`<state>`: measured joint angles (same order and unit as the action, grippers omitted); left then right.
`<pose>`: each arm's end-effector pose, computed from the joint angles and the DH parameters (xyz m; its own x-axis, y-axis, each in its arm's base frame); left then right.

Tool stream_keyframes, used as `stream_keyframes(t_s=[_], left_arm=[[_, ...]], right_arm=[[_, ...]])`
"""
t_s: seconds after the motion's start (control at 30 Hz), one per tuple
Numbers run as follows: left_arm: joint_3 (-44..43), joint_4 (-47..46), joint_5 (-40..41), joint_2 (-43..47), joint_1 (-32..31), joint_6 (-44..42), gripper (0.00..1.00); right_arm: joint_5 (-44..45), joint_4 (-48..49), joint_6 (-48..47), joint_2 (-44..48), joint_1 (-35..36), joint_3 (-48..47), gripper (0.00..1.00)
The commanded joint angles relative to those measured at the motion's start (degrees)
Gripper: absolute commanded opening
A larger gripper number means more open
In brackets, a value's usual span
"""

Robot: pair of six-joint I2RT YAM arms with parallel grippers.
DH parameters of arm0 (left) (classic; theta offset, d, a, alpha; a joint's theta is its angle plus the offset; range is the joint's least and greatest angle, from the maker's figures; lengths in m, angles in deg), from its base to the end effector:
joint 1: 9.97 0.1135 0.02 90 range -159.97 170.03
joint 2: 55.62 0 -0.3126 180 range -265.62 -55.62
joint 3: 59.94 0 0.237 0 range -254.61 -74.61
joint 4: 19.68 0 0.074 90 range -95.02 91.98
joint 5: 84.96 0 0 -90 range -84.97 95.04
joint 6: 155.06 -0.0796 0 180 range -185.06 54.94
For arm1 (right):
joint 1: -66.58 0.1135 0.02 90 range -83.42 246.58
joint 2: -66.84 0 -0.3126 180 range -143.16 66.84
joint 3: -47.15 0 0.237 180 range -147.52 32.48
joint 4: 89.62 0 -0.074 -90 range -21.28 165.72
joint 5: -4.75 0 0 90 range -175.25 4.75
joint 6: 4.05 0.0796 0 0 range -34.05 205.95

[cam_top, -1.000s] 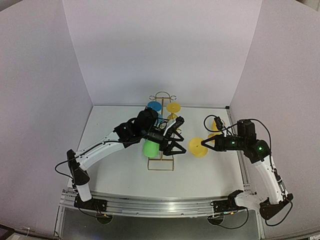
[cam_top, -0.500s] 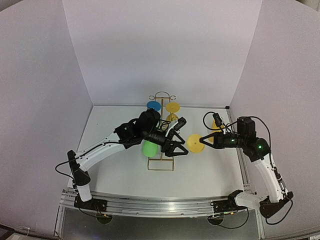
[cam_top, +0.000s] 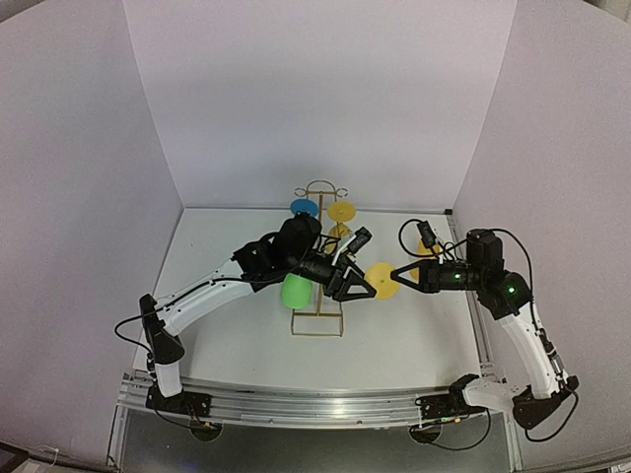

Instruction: Take the wine glass off the wine glass rack

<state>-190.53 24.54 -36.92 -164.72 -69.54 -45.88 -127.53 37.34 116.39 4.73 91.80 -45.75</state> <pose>0.1900 -0.4285 0.4442 -0.4981 0.3656 -0.7863 0.8363 -0.0370 -0.5470 0.1584 0.1338 0.4608 -0.7404 0.0656 -0.6689 -0.5839 0.4301 0.6885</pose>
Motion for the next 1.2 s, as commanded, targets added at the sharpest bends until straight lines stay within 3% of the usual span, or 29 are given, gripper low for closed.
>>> stream_keyframes(t_s=[0.0, 0.13, 0.33, 0.4, 0.57, 0.7, 0.73, 0.97, 1.17], left_arm=[[-2.4, -4.0, -0.8, -0.1, -0.1, 1.5, 0.52], [-2.2, -4.9, -1.1, -0.1, 0.0, 2.2, 0.3], [-1.6, -6.3, -2.0, 0.2, 0.1, 2.6, 0.05], [-1.4, -6.6, -2.2, 0.3, 0.1, 2.5, 0.0], [1.2, -8.3, -3.8, 1.8, 0.1, 0.3, 0.0], [2.8, -6.7, -4.3, 3.7, -0.1, -9.5, 0.0], [3.0, -5.5, -4.3, 4.1, -0.1, -12.7, 0.0], [6.1, 8.1, -3.6, 8.9, -2.1, -48.6, 0.0], [9.9, 9.8, 2.6, 12.1, -2.9, -70.1, 0.0]], right_arm=[[-1.0, 3.0, -0.1, -0.2, 0.8, -0.5, 0.0], [-0.9, 3.5, -0.1, -0.4, 1.0, 0.0, 0.0], [-0.9, 4.1, 0.0, -0.8, 1.5, 0.7, 0.0], [-0.6, 4.1, 0.0, -0.7, 1.6, 0.7, 0.0], [2.5, 3.7, 0.9, 0.5, 1.6, 0.4, 0.02], [5.8, 1.0, 0.2, 1.4, 1.6, -1.2, 0.71], [7.4, -0.2, -0.2, 1.5, 1.6, -2.0, 0.81], [17.8, -5.2, 1.8, -0.1, 1.5, -10.5, 0.86], [30.4, -11.6, 7.3, -2.3, 1.5, -14.4, 0.88]])
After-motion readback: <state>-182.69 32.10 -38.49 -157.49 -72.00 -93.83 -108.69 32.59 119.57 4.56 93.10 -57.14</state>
